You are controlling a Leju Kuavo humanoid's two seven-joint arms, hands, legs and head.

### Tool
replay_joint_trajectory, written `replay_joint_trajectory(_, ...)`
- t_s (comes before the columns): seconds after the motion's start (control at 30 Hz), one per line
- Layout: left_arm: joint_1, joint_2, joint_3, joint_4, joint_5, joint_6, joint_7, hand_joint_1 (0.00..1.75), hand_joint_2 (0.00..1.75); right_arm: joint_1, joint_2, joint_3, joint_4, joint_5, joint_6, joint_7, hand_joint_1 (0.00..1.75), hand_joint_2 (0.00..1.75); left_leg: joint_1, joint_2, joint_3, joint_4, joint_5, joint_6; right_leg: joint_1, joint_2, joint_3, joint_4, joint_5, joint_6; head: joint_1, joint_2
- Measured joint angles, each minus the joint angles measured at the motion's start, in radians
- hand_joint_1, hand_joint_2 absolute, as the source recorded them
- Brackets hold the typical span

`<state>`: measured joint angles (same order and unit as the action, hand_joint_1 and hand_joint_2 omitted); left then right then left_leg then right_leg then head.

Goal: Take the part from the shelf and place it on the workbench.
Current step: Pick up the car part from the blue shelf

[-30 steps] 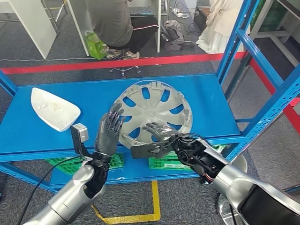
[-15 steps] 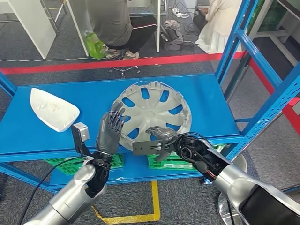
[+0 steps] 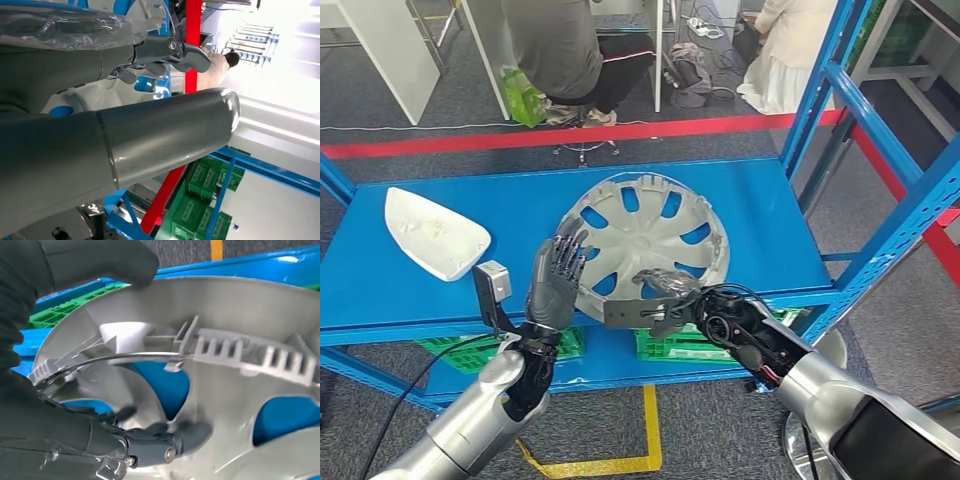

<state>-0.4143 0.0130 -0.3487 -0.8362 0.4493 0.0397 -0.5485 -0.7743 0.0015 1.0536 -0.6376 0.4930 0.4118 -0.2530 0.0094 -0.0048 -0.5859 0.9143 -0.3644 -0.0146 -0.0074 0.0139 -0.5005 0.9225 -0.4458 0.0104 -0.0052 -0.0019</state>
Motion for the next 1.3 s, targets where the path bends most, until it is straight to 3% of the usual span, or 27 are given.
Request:
replay_joint_trajectory(1.0, -0.016, 0.0, 0.0, 0.002, -0.016, -0.024, -0.004, 0.0, 0.0, 0.002, -0.016, -0.003, -0.006, -0.042, -0.008, 0.033, 1.75, 1.75, 0.0, 0.0, 0.0, 0.0, 0.0, 0.0, 0.0, -0.001, 0.0, 0.0, 0.0, 0.0, 0.001, 0.0)
replay_joint_trajectory(1.3, -0.017, -0.004, 0.0, 0.002, -0.016, -0.028, -0.004, 0.0, 0.0, 0.005, -0.032, -0.049, -0.013, -0.145, -0.041, 0.058, 1.75, 1.75, 0.0, -0.001, 0.0, 0.0, 0.0, 0.0, 0.0, -0.002, 0.0, 0.0, 0.0, 0.0, 0.0, 0.0)
